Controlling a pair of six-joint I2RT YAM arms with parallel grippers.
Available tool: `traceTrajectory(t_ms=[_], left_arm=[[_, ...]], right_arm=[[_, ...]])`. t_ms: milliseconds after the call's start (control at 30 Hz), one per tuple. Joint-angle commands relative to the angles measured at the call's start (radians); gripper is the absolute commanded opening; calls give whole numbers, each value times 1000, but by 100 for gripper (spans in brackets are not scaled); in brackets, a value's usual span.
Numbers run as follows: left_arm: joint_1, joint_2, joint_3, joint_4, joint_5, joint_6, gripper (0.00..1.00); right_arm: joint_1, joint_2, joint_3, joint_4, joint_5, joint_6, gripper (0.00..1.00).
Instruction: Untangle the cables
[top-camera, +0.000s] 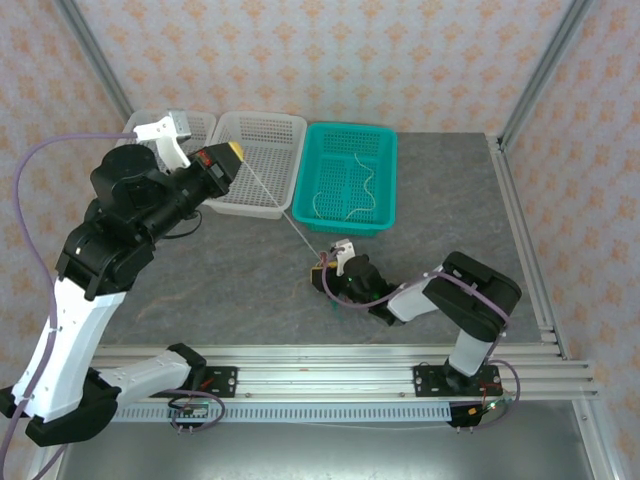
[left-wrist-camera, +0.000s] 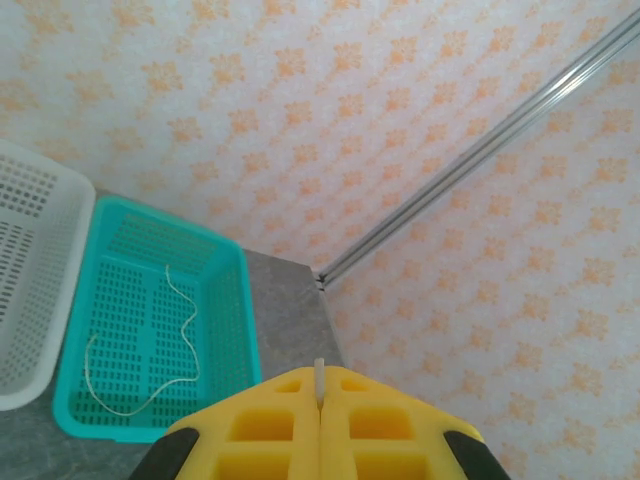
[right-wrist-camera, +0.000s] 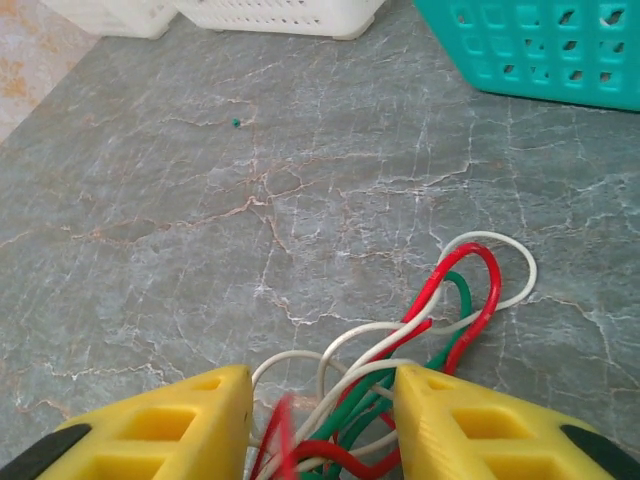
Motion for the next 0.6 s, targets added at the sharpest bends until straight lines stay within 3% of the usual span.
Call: traceTrajectory(t_ms=[0,67,167,200,400,567], left_arm=[[19,-5,22,45,-64,40,0],[19,-13,-24,58,-55,33,0],[19,-19,-124,118,20,8,0],[18,-18,-163,146,58,-9,0],[15,-40,-364,256,143,-106,0],[16,-60,-375,233,116,-99,0]], right_arm=[[-5,-1,-56,-166,52,4,51],[-5,-50,-71,-169,42,7,62],[-5,-178,-93,-202,21,13,87],[-5,-239,-95,-235,9,6,90],[-4,-532,-48,-394,-35,-177,99],[-3,-478,33,-394,-135,-256,97]])
